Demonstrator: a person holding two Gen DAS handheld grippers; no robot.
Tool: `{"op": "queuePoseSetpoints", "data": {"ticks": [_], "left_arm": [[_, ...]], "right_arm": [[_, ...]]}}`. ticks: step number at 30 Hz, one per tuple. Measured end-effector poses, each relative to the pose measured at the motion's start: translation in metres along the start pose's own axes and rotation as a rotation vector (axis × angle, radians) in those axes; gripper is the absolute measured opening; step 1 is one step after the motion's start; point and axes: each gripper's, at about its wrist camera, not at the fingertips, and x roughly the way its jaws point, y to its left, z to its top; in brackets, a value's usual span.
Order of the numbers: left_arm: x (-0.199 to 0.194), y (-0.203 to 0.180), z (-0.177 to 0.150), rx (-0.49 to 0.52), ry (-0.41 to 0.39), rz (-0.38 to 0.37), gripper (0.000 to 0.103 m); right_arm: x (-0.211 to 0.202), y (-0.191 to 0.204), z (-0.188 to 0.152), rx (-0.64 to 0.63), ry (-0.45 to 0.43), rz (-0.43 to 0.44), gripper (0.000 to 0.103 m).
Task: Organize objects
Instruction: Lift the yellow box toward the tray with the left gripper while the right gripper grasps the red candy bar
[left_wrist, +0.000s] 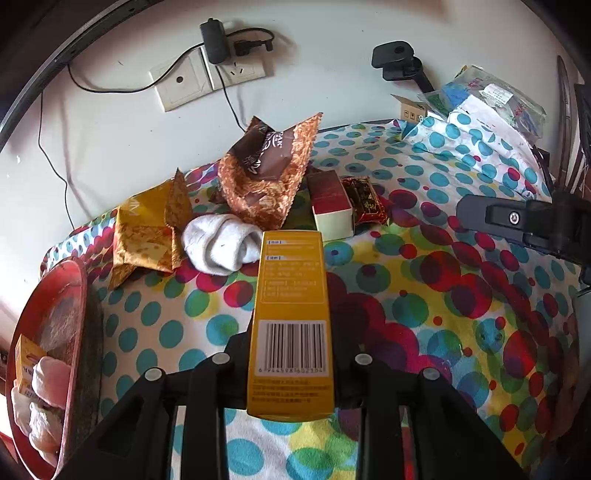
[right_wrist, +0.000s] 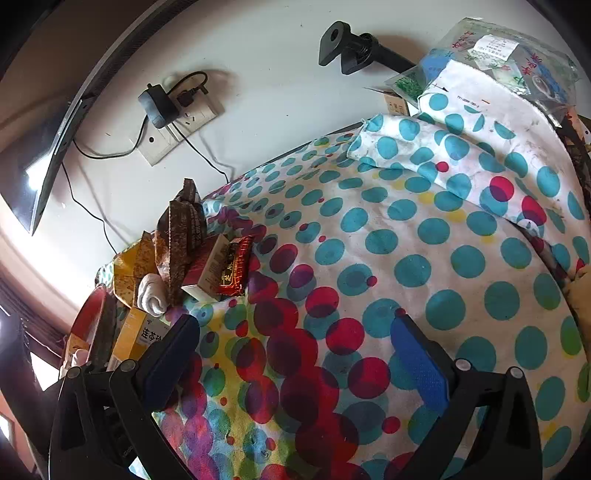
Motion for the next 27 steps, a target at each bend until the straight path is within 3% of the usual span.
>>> {"op": "queuePoseSetpoints", "data": {"ticks": [6, 9, 11, 12, 14, 16, 19, 20, 23, 26, 27], "left_arm": [[-0.043, 0.023, -0.016, -0.060, -0.059, -0.010, 0.029], [-0.068, 0.042, -0.029, -0.119, -0.106, 0.000, 0.029], [-0.080, 0.055, -0.038, -0.169, -0.126, -0.008, 0.029], [-0.084, 0.060, -0.043, -0.181, -0.130, -0.007, 0.029], [-0.090, 0.064, -0.047, -0.190, -0.138, -0.008, 0.029], [-0.096, 0.066, -0.051, -0.193, -0.152, -0.011, 0.029], [-0.106, 0.065, -0.057, -0.188, -0.183, -0.029, 0.029], [-0.109, 0.064, -0.058, -0.184, -0.192, -0.032, 0.030], [-0.116, 0.061, -0.062, -0.176, -0.217, -0.053, 0.030], [-0.117, 0.059, -0.066, -0.183, -0.219, -0.075, 0.030], [-0.116, 0.059, -0.067, -0.188, -0.216, -0.080, 0.030]], "right_arm": [[-0.027, 0.041, -0.006, -0.187, -0.114, -0.015, 0.103], [-0.070, 0.069, -0.003, -0.266, -0.302, -0.026, 0.103], [-0.081, 0.075, -0.003, -0.249, -0.433, 0.058, 0.103], [-0.076, 0.071, -0.002, -0.183, -0.420, 0.109, 0.103], [-0.040, 0.071, 0.017, -0.107, -0.179, 0.115, 0.103], [-0.009, 0.068, 0.027, -0.085, -0.036, 0.081, 0.103], [0.003, 0.069, 0.028, -0.162, -0.131, -0.150, 0.103], [0.010, 0.070, 0.029, -0.201, -0.121, -0.199, 0.103], [0.036, 0.073, 0.037, -0.246, -0.018, -0.292, 0.102], [0.052, 0.060, 0.045, -0.173, 0.031, -0.292, 0.101], [0.057, 0.058, 0.045, -0.172, 0.055, -0.294, 0.094]]}}
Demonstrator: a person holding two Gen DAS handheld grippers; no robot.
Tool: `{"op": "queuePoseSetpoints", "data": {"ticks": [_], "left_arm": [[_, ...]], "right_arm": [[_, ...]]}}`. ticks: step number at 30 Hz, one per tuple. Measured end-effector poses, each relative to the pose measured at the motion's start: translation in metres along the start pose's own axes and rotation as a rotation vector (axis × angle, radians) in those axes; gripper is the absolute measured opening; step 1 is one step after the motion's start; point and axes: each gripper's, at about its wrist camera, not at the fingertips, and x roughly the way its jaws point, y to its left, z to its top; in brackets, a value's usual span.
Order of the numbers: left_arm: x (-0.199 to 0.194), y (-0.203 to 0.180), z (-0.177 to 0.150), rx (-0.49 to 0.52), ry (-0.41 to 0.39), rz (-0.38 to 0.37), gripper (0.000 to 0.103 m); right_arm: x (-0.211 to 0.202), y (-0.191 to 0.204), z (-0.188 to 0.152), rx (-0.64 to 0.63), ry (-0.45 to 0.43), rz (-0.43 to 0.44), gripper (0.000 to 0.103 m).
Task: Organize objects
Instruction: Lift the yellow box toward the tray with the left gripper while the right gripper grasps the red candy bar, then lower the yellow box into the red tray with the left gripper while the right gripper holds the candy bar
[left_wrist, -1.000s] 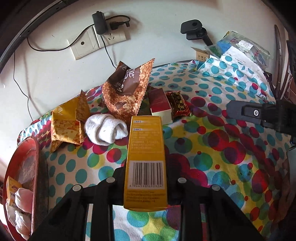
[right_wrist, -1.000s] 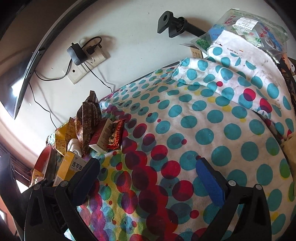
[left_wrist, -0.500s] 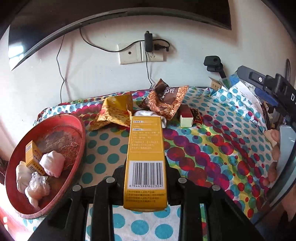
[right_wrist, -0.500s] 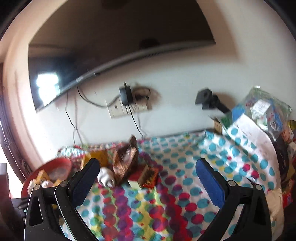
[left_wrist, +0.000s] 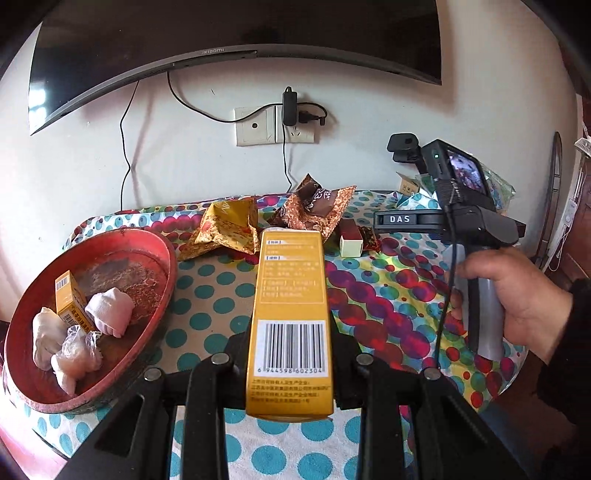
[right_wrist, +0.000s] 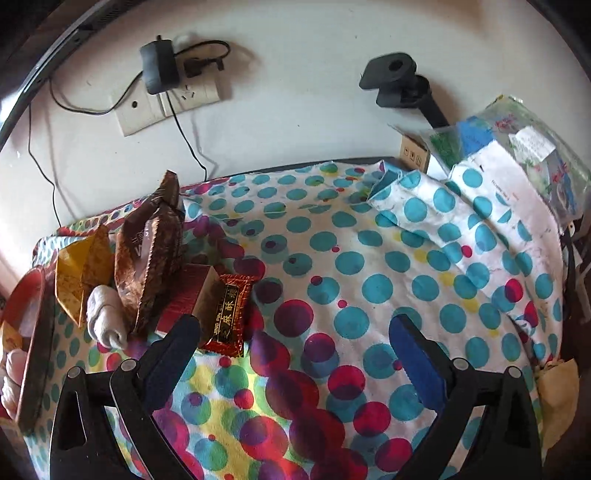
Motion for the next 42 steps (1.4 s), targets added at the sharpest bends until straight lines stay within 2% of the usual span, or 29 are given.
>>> {"op": "queuePoseSetpoints", "data": {"ticks": [1, 2, 3, 4, 5, 6, 10, 12, 18, 22, 26, 35, 42], "left_arm": [[0.000, 0.000, -0.001, -0.002, 0.002, -0.003, 0.030], [-0.001, 0.001, -0.003, -0.003, 0.003, -0.006, 0.030], [-0.002, 0.001, -0.004, -0.004, 0.000, -0.007, 0.030], [-0.003, 0.002, -0.005, -0.006, 0.000, -0.007, 0.030], [-0.003, 0.003, -0.006, -0.008, 0.002, -0.007, 0.030], [-0.003, 0.004, -0.006, -0.011, 0.005, -0.008, 0.030], [-0.003, 0.012, -0.007, -0.034, 0.002, -0.003, 0.030], [-0.003, 0.014, -0.007, -0.043, 0.001, -0.004, 0.030], [-0.001, 0.011, -0.008, -0.043, 0.002, -0.002, 0.030], [-0.004, 0.019, -0.007, -0.058, -0.004, 0.027, 0.030], [-0.010, 0.038, -0.002, -0.085, -0.008, 0.092, 0.030], [-0.014, 0.093, 0.006, -0.163, 0.011, 0.277, 0.030], [-0.020, 0.136, 0.014, -0.195, 0.013, 0.399, 0.030]], "right_arm": [[0.006, 0.004, 0.002, -0.019, 0.017, 0.012, 0.091], [0.009, 0.010, 0.002, -0.048, 0.024, 0.025, 0.083], [0.014, 0.017, 0.003, -0.080, 0.029, 0.030, 0.070], [0.018, 0.024, 0.001, -0.114, 0.038, 0.026, 0.065], [0.026, 0.031, -0.001, -0.145, 0.059, 0.012, 0.060], [0.029, 0.037, -0.003, -0.173, 0.059, -0.010, 0.062], [0.032, 0.046, -0.001, -0.210, 0.032, 0.005, 0.042], [0.031, 0.045, 0.000, -0.214, 0.025, 0.011, 0.019], [0.032, 0.037, 0.003, -0.180, 0.026, 0.066, 0.017], [0.028, 0.036, 0.003, -0.176, -0.001, 0.060, 0.017], [0.015, 0.034, 0.002, -0.172, -0.070, 0.052, 0.017], [0.014, 0.018, 0.005, -0.084, -0.068, 0.057, 0.017], [0.011, 0.020, 0.004, -0.096, -0.080, 0.058, 0.017]]}}
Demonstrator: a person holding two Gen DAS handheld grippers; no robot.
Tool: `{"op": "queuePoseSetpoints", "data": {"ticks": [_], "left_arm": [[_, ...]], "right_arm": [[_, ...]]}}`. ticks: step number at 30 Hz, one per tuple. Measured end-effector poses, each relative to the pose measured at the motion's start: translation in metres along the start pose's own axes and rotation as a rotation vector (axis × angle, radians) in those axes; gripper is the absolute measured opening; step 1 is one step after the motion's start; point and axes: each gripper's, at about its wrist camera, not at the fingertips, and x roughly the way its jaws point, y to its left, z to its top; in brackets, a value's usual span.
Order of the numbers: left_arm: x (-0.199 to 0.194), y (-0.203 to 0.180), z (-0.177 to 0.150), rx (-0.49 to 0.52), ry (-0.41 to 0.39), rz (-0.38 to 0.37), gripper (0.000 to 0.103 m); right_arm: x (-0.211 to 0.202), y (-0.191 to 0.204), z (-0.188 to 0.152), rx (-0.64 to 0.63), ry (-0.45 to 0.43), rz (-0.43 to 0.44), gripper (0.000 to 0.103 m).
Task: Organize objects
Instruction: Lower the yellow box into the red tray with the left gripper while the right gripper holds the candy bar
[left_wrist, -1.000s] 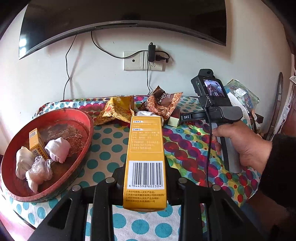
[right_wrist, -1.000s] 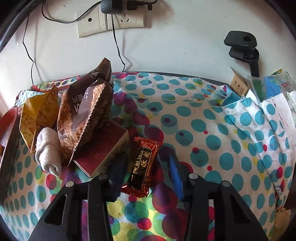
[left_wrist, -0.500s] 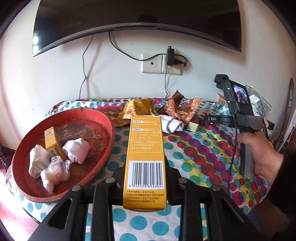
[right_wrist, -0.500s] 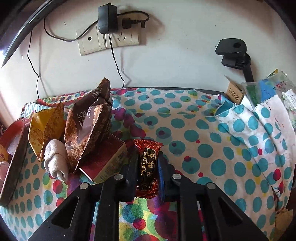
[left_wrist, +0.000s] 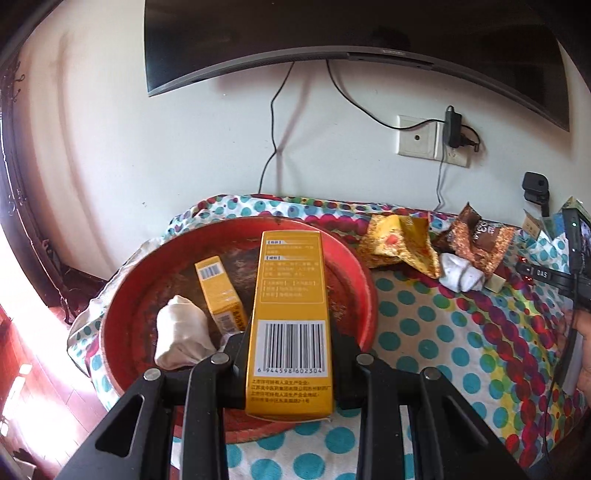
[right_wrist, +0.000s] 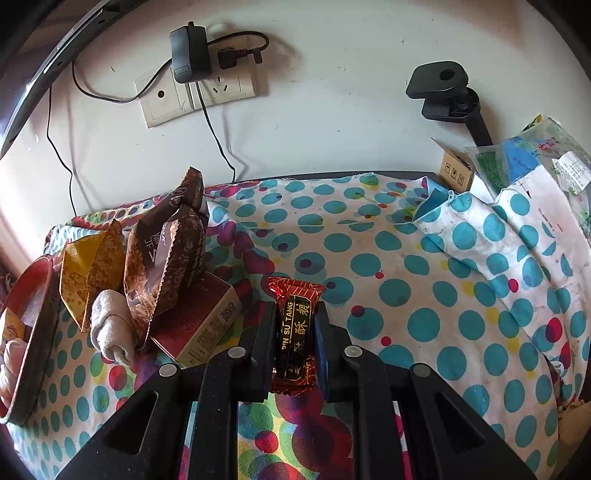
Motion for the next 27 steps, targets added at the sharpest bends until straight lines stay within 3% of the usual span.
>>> {"op": "queuePoseSetpoints", "data": {"ticks": [10, 16, 21, 27], "left_arm": [[0.024, 0.075, 0.023, -0.061, 0.009, 0.158, 0.030], [0.044, 0.109, 0.025, -0.083, 0.054, 0.217, 0.030], [0.059, 0.136, 0.025, -0.128, 0.095, 0.241, 0.030], [0.073, 0.151, 0.025, -0.105, 0.130, 0.223, 0.030]], "right_arm": [[-0.028, 0.033, -0.006, -0.162, -0.145, -0.062, 0.017], [-0.032, 0.032, -0.005, -0.156, -0.159, -0.060, 0.017], [-0.030, 0.025, -0.005, -0.118, -0.139, -0.058, 0.018], [-0.033, 0.034, -0.008, -0.165, -0.161, -0.078, 0.018]]}}
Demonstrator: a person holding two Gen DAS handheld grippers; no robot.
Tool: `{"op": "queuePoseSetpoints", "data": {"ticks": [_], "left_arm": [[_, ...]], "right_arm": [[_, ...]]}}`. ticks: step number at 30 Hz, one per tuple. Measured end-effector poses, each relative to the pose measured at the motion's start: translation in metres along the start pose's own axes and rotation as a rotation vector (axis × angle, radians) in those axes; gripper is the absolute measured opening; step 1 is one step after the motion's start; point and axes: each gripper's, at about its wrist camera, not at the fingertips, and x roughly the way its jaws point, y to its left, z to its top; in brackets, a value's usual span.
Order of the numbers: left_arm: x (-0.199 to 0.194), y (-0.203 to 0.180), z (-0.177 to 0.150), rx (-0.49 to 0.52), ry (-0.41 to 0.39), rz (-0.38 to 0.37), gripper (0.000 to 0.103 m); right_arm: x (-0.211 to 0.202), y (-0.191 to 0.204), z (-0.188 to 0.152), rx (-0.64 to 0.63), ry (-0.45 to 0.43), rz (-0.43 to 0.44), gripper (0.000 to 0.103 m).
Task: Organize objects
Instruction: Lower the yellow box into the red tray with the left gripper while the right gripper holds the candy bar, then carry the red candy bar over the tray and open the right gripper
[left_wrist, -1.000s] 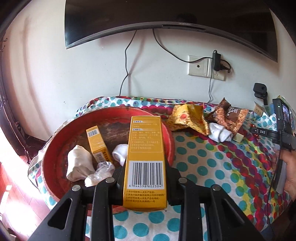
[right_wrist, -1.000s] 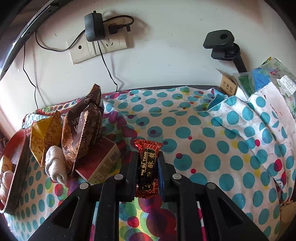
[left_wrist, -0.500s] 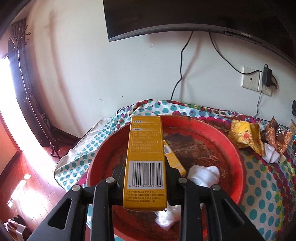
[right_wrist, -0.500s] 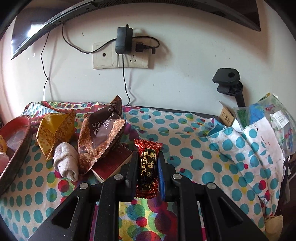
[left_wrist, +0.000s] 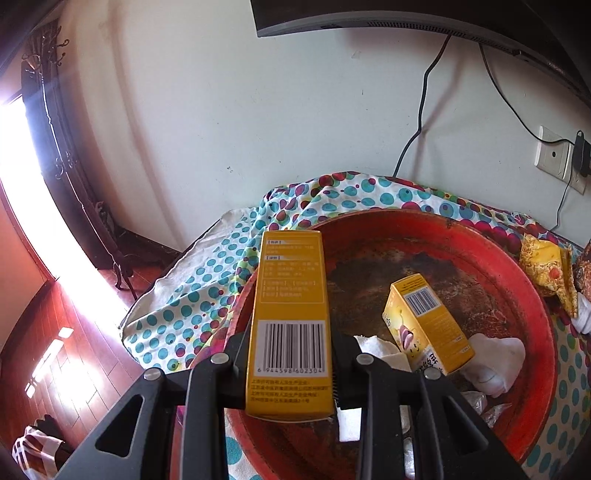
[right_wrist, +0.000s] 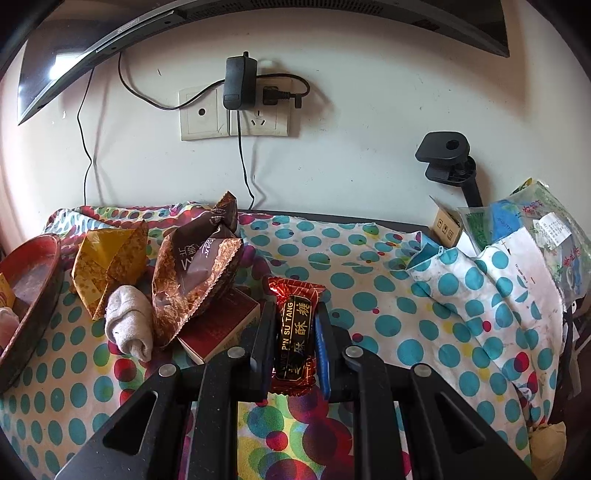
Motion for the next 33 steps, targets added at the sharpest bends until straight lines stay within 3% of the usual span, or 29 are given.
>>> {"op": "queuePoseSetpoints", "data": {"ticks": [11, 23, 33], "left_arm": [[0.045, 0.005, 0.017, 0.017, 0.094, -0.029, 0.030], [0.080, -0.006, 0.027, 0.058, 0.136, -0.031, 0.031], [0.076, 0.004, 0.031, 0.015, 0.133, -0.007, 0.040]], "right_arm": [[0.000, 0.006, -0.001, -0.036, 0.003, 0.003, 0.018], [0.001, 0.012, -0.002, -0.061, 0.007, -0.001, 0.018], [0.003, 0.015, -0.002, -0.092, 0.014, -0.012, 0.018]]}}
